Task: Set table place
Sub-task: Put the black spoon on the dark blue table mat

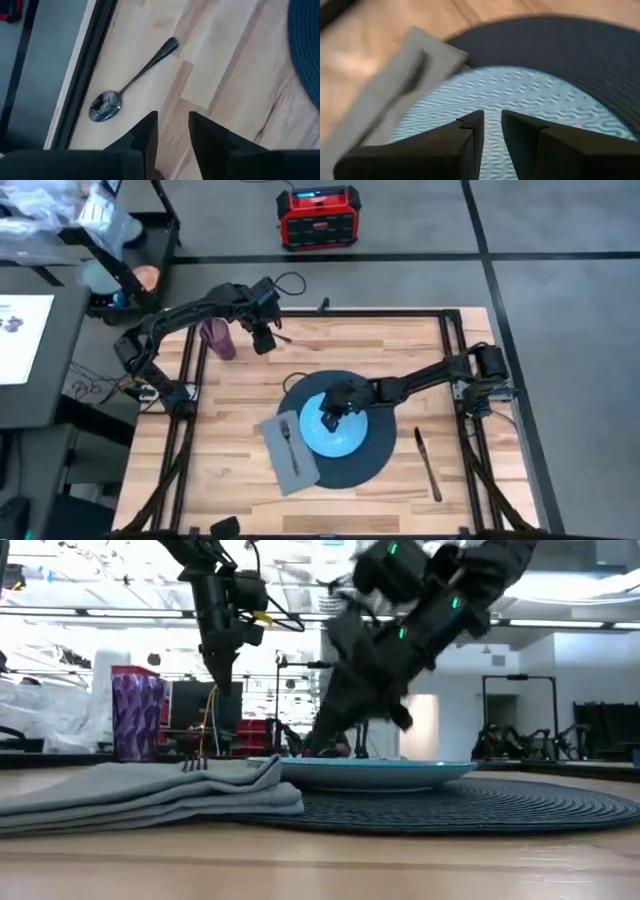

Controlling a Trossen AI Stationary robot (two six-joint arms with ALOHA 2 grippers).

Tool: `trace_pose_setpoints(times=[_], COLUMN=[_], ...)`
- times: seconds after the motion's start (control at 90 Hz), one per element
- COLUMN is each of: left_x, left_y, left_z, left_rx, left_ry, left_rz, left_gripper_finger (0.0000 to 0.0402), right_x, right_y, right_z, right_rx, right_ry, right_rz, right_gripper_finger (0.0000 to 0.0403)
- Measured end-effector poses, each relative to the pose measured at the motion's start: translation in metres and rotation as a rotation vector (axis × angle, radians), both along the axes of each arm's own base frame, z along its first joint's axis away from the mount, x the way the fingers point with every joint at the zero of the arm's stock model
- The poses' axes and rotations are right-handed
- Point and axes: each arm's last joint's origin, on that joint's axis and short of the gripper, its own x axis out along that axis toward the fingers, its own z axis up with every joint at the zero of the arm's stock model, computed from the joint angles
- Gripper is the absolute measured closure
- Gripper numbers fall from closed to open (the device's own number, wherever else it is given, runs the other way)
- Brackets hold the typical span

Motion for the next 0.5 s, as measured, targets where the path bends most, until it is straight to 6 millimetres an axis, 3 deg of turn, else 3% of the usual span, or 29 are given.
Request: trace_pose_setpoints(times=[0.133,0.289,0.389,0.5], left_x=[0.0,-0.001,-0.001,-0.002], left_y=[0.0,-0.001,-0.001,-0.002], left_z=[0.0,0.0,-0.001,-0.001], left_rx=[0.005,0.0,0.003,0.018], left_ry=[0.004,0.021,0.039,0.076], left_rz=[-0.02,-0.055,-0.104,-0.221], left_gripper_finger=[0.0309,0.0309,0.0309,0.0309], right_x=[-0.017,-0.062,-0.091,-0.119], right_y=[0.002,0.006,0.026,0.061], right_z=[0.029,0.045,0.047,0.043], right_rx=[-0.067,-0.155,-0.164,-0.151], right_ry=[0.012,0.242,0.35,0.331], right_rz=[-0.058,-0.271,-0.376,-0.433], right_gripper_finger=[0.0345,0.0345,0.0345,0.0345])
